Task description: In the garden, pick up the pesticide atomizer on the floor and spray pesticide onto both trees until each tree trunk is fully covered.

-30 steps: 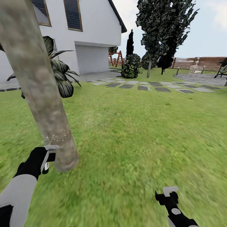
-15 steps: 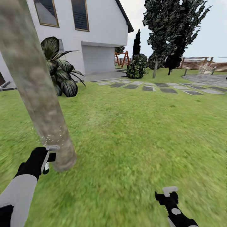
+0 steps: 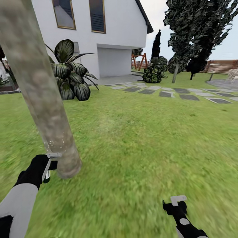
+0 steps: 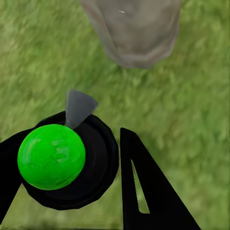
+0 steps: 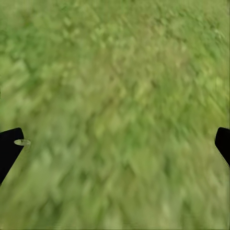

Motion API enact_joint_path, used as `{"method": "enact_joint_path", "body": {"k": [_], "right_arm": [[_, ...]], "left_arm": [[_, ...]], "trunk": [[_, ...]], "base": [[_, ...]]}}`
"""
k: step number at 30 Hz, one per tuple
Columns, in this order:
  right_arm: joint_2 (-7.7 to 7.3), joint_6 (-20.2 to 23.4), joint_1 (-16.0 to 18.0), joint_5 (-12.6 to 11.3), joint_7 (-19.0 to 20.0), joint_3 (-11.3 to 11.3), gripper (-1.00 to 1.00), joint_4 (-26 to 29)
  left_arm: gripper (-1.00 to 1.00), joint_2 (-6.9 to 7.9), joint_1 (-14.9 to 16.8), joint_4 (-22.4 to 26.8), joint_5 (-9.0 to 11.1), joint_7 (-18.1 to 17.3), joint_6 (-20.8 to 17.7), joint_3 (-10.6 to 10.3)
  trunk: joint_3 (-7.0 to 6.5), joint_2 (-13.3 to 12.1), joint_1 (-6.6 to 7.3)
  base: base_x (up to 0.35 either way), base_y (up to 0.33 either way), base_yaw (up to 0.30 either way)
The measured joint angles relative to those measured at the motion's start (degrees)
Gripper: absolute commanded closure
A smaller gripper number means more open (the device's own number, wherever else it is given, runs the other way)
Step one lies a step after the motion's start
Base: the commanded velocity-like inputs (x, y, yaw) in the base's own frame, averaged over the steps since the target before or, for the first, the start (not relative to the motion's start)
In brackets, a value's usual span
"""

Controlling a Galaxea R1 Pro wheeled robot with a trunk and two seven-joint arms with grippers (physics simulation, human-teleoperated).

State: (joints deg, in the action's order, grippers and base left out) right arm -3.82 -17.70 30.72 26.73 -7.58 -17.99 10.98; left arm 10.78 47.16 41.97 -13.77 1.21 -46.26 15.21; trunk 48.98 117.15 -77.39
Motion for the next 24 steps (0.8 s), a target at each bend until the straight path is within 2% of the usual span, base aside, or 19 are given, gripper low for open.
{"method": "enact_joint_path", "body": {"k": [3, 10, 15, 17, 24], "right_arm": [[0.03, 0.0, 0.0, 0.0, 0.0, 0.0, -1.0, 0.0], [0.04, 0.0, 0.0, 0.07, 0.0, 0.0, -1.0, 0.0], [0.04, 0.0, 0.0, 0.09, 0.0, 0.01, -1.0, -0.01], [0.04, 0.0, 0.0, 0.09, 0.0, 0.04, -1.0, 0.0], [0.04, 0.0, -0.01, 0.09, 0.01, 0.07, -1.0, 0.01]], "left_arm": [[1.0, 0.3, -0.23, -0.1, 0.09, 0.06, 0.13, -0.05], [1.0, -0.13, -1.71, -0.21, 0.34, 0.16, 0.58, -0.13], [1.0, -0.19, -2.61, -2.39, 0.38, 0.21, 5.85, -0.09], [1.0, -0.16, -2.88, -3.6, 0.37, 0.22, 6.6, -0.05], [1.0, -1.03, -3.08, -6.53, 0.39, 0.25, 7.14, -0.25]], "trunk": [[0.0, 0.0, 0.0], [0.0, 0.0, 0.0], [0.0, 0.0, 0.0], [0.0, 0.0, 0.0], [0.0, 0.0, 0.0]], "base": [[0.143, -0.272, 0.276], [0.15, -0.268, 0.276], [0.166, -0.255, 0.274], [0.178, -0.245, 0.238], [0.175, -0.244, 0.035]]}}
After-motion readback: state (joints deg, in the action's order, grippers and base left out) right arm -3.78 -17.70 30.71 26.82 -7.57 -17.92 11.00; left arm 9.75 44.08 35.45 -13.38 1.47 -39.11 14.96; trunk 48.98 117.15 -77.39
